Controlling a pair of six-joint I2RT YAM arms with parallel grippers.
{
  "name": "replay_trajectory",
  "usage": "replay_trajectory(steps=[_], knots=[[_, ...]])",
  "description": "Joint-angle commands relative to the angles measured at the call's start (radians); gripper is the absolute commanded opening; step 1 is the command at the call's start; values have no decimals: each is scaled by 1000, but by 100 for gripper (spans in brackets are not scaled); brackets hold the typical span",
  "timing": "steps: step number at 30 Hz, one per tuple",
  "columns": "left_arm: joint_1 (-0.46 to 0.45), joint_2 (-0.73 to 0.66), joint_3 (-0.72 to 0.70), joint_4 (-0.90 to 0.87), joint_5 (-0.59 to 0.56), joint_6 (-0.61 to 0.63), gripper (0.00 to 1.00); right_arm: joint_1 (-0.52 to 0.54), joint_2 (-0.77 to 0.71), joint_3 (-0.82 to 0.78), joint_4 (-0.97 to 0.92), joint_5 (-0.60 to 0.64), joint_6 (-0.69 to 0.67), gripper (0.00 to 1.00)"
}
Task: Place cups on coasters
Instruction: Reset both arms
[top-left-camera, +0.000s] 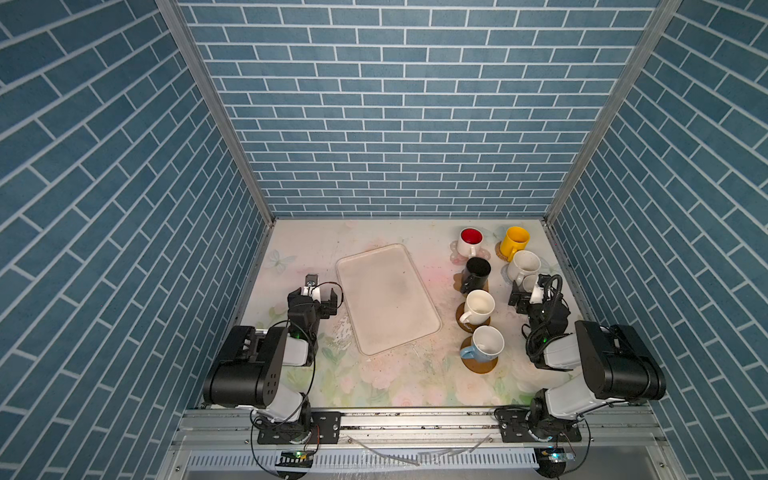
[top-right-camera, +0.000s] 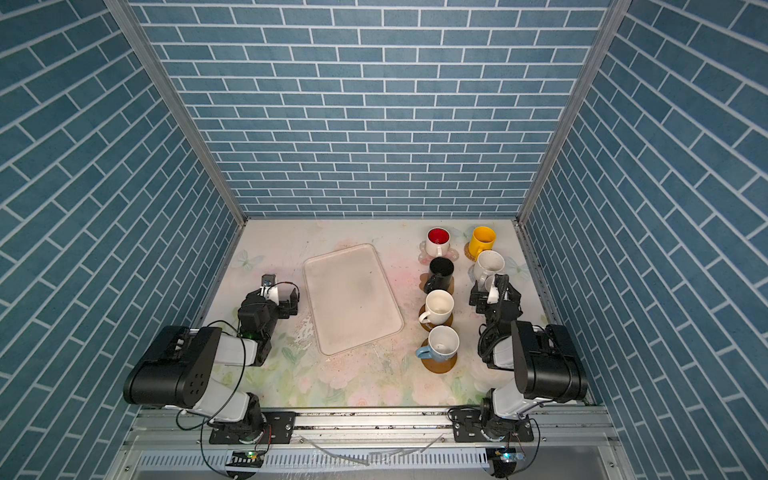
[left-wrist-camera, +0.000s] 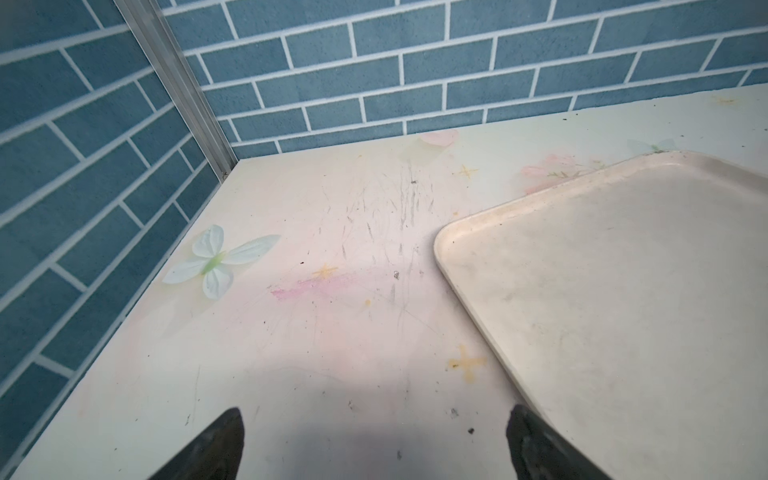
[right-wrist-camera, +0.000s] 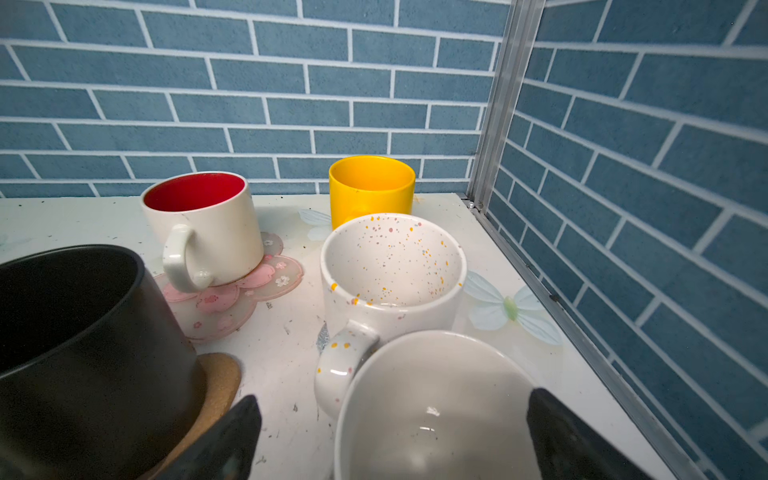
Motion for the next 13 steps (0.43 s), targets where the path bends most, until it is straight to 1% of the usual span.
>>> replay_trajectory(steps=[1, 2, 3, 4, 6, 8, 10, 13], knots=[[0, 3, 100, -88, -60, -18, 99, 1, -5, 45, -135, 30, 57, 99], [0, 7, 136, -153, -78, -25, 99, 1, -7, 73, -188, 43, 62, 99], [-1, 10, 140, -161, -78, -26, 99, 1, -6, 95, -233, 50, 66, 99], [0, 8, 124, -133, -78, -25, 99, 1, -10, 115, -277, 52, 67, 99], [0, 9, 142, -165, -77, -26, 99, 1, -8, 134, -313, 50, 65, 99], [0, 12, 137, -151, -78, -25, 99, 2, -5, 152, -343, 47, 64, 99], [0, 10, 138, -156, -78, -26, 99, 2, 5, 203, -431, 22, 54, 99], [0, 10, 138, -153, -77, -26, 99, 0, 1, 197, -424, 12, 53, 99]])
